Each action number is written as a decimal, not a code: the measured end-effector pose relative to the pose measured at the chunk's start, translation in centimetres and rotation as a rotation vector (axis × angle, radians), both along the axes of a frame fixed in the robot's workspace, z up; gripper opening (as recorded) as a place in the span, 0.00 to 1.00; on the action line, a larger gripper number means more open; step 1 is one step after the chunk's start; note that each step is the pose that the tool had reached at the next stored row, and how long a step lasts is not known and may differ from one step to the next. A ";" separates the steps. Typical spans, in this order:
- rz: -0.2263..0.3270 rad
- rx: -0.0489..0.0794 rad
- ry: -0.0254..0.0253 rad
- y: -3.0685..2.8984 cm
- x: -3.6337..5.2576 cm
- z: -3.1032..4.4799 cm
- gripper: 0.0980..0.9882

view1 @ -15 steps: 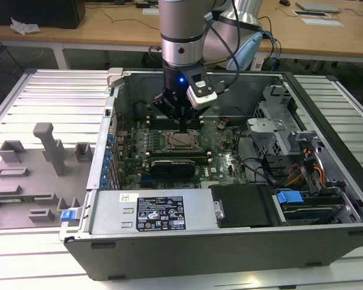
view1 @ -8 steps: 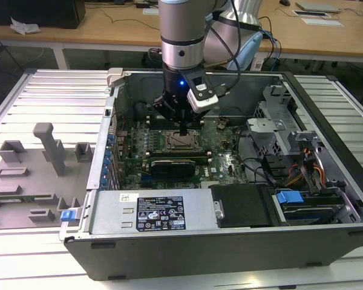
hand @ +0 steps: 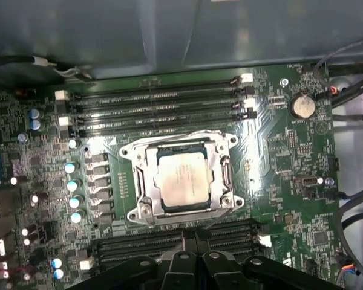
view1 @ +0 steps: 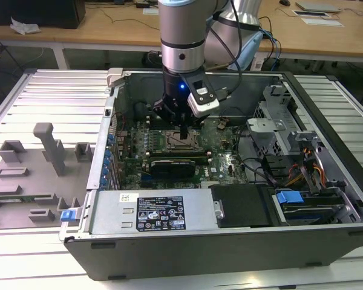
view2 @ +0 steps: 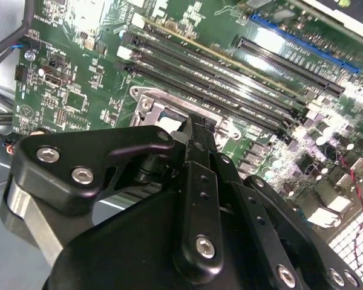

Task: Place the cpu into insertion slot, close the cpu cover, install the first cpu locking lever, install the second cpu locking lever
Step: 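Install the second cpu locking lever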

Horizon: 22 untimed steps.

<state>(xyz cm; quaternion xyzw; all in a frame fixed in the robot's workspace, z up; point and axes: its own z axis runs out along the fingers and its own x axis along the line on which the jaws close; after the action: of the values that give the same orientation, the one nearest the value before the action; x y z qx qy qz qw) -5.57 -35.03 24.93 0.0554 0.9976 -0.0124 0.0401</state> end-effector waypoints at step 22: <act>0.000 0.074 -0.0017 -2.04 -2.26 -2.16 0.01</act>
<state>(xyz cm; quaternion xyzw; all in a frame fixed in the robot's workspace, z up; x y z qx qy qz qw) -7.83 -37.07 22.77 0.0570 0.9973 0.0245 0.0389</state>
